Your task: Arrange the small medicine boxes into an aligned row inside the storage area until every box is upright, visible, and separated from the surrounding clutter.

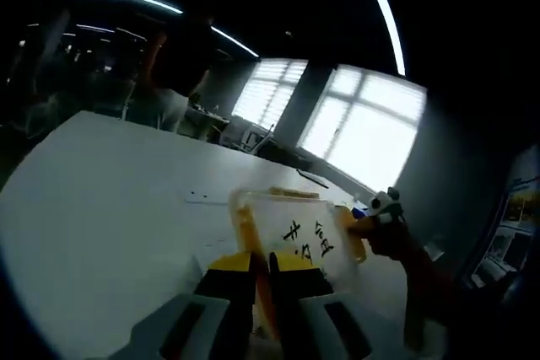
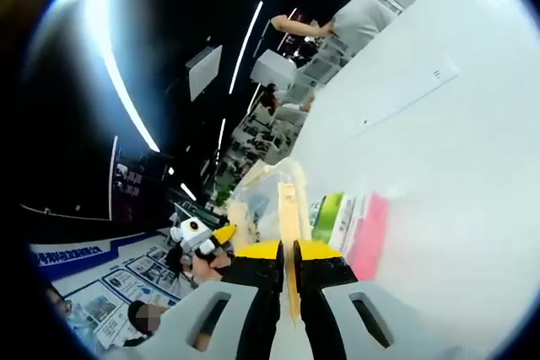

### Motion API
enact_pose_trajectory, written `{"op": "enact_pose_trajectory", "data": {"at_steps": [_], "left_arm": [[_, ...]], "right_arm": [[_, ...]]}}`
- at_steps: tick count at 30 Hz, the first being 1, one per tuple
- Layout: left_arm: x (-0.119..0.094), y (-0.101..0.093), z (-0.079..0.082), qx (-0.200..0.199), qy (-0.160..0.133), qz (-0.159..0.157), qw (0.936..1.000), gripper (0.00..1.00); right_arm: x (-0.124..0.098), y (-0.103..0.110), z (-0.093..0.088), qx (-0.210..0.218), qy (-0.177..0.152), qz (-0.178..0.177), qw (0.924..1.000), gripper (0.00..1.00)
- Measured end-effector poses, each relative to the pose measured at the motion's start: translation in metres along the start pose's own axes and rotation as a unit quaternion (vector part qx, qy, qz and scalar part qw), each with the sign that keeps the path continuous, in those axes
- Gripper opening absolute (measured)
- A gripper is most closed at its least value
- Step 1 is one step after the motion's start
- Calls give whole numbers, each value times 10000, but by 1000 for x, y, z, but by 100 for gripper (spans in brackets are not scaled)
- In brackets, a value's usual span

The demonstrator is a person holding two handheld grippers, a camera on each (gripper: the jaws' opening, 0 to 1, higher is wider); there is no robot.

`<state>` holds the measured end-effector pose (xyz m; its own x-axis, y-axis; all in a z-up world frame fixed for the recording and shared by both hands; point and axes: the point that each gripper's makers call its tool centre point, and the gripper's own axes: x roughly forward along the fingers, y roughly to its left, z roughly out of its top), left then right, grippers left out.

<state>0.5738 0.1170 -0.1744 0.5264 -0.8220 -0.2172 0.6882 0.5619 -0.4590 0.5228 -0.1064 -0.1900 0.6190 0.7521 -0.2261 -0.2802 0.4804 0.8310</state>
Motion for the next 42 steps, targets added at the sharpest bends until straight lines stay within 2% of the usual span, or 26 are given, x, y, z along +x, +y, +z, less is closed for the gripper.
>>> {"op": "enact_pose_trajectory", "data": {"at_steps": [11, 14, 16, 20, 23, 25, 26, 27, 29, 37, 42], "left_arm": [[14, 14, 0, 24, 336, 111, 9994, 7], [14, 15, -2, -149, 441, 92, 9989, 7], [12, 12, 0, -262, 485, 80, 9984, 6], [10, 9, 1, -57, 633, 244, 9977, 6], [14, 11, 4, -48, 667, 277, 9974, 6], [17, 15, 3, -33, 751, 317, 9967, 6], [18, 16, 2, -204, 741, 275, 9967, 6], [19, 19, 2, -214, 740, 272, 9967, 6], [19, 23, 0, -175, 784, 313, 9963, 6], [22, 34, -6, -236, 814, 314, 9959, 6], [19, 35, -10, -292, 818, 298, 9958, 6]], "right_arm": [[12, -22, 19, 124, -115, -399, 9991, 3], [11, -24, 21, 241, -61, -508, 9984, 3], [9, -19, 22, 204, 6, -552, 9983, 3], [6, -5, 30, 83, 6, -488, 9988, 3], [9, -8, 39, 67, -24, -588, 9982, 3], [14, -19, 36, 125, 83, -756, 9970, 3], [16, -25, 34, 164, 105, -805, 9966, 3], [18, -30, 35, 181, 112, -838, 9963, 3], [18, -27, 34, 337, 77, -631, 9974, 3], [22, -31, 31, -65, -94, -868, 9962, 4], [24, -33, 28, -206, -3, -1142, 9932, 4]]}}
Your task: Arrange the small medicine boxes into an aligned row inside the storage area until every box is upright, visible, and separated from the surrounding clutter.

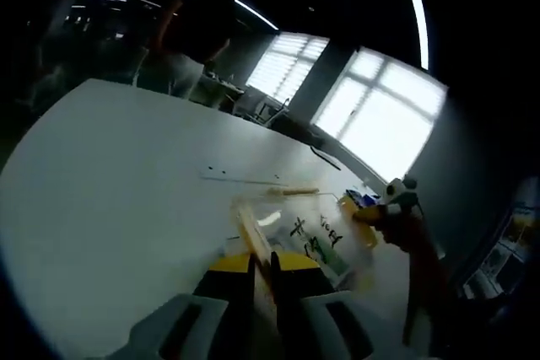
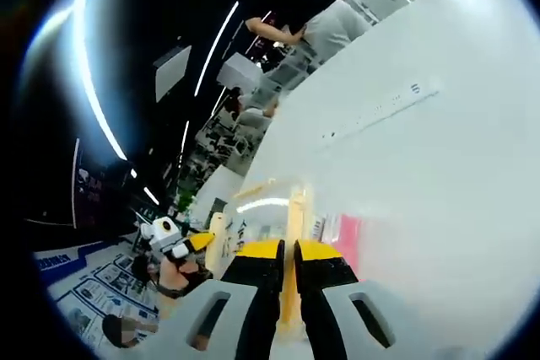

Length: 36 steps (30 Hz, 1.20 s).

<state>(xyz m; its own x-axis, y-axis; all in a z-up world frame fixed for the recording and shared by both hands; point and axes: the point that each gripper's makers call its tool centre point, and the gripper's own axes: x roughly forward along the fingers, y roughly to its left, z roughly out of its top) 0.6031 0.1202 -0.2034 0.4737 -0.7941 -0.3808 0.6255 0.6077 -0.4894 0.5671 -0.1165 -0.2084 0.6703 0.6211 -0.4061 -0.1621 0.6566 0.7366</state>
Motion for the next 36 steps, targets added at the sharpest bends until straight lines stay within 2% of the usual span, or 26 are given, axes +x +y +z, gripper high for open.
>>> {"op": "enact_pose_trajectory", "data": {"at_steps": [7, 10, 17, 21, 26, 29, 31, 34, 36], "left_arm": [[5, 6, -5, -49, 19, 127, 9999, 6], [8, 8, -12, -2, 90, 161, 9998, 6], [4, 7, -18, -204, 10, -44, 9998, 6], [2, 5, -19, -187, 59, -135, 9997, 7], [-2, 1, -19, -242, 28, -199, 9995, 7], [-7, -8, -15, -257, 0, -215, 9994, 7], [-8, -9, -15, -65, 44, -145, 9999, 7], [-4, -5, -21, -73, 151, -58, 9998, 7], [-1, -2, -25, -101, 172, -25, 9998, 7]], "right_arm": [[1, -11, 0, -229, -21, -162, 9996, 5], [1, -16, -6, -373, 40, -334, 9987, 5], [-5, -20, -12, -307, 42, -295, 9991, 5], [-6, -18, -14, -244, 63, -232, 9994, 5], [-8, -11, -13, -503, 24, -337, 9982, 5], [-14, -2, -10, -407, -44, -183, 9990, 5], [-11, -5, -13, -472, 94, -310, 9984, 5], [-7, -8, -18, -394, 149, -365, 9984, 5], [-7, -12, -20, -649, 146, -531, 9964, 6]]}}
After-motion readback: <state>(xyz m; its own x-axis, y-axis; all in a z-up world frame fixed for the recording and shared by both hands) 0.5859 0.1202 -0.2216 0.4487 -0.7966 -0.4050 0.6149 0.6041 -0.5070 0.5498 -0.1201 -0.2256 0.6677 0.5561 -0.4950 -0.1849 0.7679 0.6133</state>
